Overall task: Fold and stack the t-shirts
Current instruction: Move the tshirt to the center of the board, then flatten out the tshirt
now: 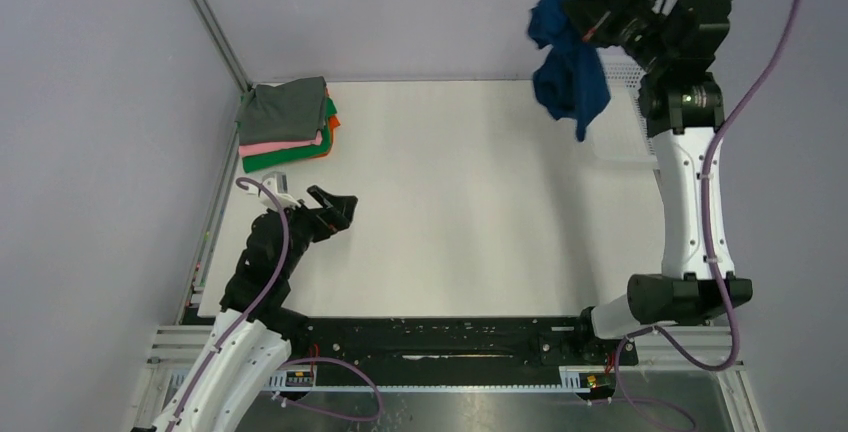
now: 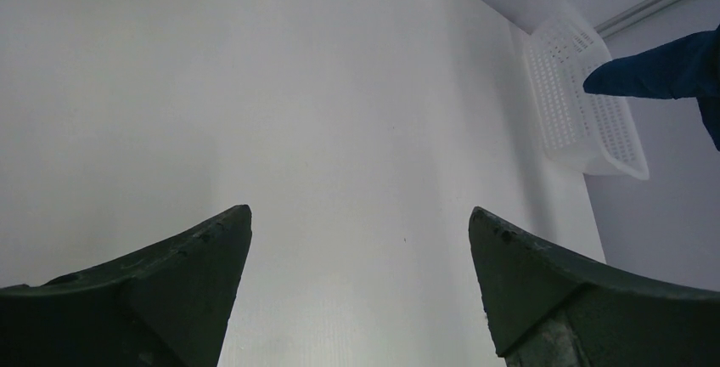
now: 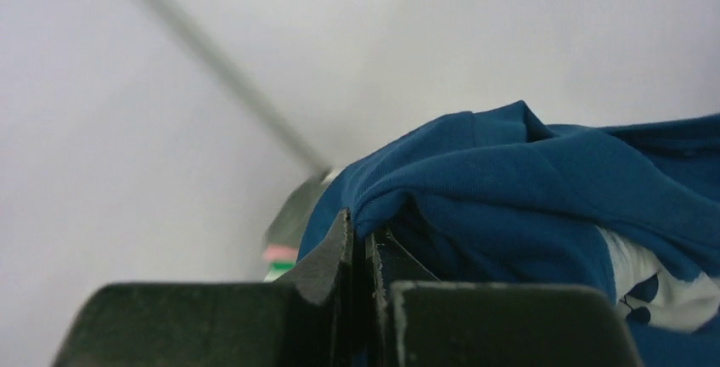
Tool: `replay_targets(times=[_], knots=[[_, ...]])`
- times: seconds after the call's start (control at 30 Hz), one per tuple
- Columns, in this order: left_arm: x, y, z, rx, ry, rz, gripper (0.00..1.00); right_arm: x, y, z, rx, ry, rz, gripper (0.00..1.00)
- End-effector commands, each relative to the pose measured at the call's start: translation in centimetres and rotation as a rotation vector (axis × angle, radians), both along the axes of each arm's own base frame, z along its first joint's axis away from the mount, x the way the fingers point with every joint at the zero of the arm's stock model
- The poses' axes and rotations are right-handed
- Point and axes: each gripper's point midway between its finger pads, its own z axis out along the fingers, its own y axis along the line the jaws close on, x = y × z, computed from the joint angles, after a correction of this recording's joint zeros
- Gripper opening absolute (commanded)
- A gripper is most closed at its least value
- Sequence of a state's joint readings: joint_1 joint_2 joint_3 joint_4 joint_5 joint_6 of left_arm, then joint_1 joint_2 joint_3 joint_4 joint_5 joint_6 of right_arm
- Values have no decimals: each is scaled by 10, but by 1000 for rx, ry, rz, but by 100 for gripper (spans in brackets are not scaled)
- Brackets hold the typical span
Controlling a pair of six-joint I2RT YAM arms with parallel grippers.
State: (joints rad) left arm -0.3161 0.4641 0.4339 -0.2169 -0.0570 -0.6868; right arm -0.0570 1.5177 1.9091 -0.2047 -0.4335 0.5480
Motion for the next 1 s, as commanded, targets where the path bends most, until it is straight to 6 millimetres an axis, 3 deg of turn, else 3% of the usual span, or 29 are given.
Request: replay_targets(times=[0.0,0.17,0.27,0.37,0.47,0.5,0.53,0.57,0.6,0.67,0.77,0.87,0.97], knots=[[-9,-14,-4,-95,35,-55,99,-81,97,5,-80,1,381,0],[-17,-16,-19,-132,115,-50,99,-136,159,-14,-73,33,631,0],[-24,-13,-20,-134,124,-44,99,-153,168,-55,-90,99,701,0],[-30,-9,-25,-129,138,-31,99,-155,151,-133,-160,197,602,9],[-34,-10,-28,-122,149,-40,99,-142,111,-239,-223,375,328,14],[-34,-10,-31,-120,162,-44,99,-143,93,-288,-257,483,231,24],[-34,-12,-34,-117,173,-51,99,-144,75,-320,-294,563,137,47],[-34,-13,-37,-113,188,-59,99,-147,57,-346,-339,639,54,71],[-34,-15,-42,-109,208,-68,99,-152,40,-366,-389,703,-21,82],[-35,-20,-52,-101,255,-93,99,-160,13,-382,-467,777,-139,97],[-40,-28,-73,-102,342,-137,99,-167,2,-370,-509,755,-170,99],[-50,-32,-102,-97,444,-158,99,-165,15,-349,-453,653,-113,100],[-60,-28,-133,-83,551,-129,99,-165,43,-338,-381,584,25,97]])
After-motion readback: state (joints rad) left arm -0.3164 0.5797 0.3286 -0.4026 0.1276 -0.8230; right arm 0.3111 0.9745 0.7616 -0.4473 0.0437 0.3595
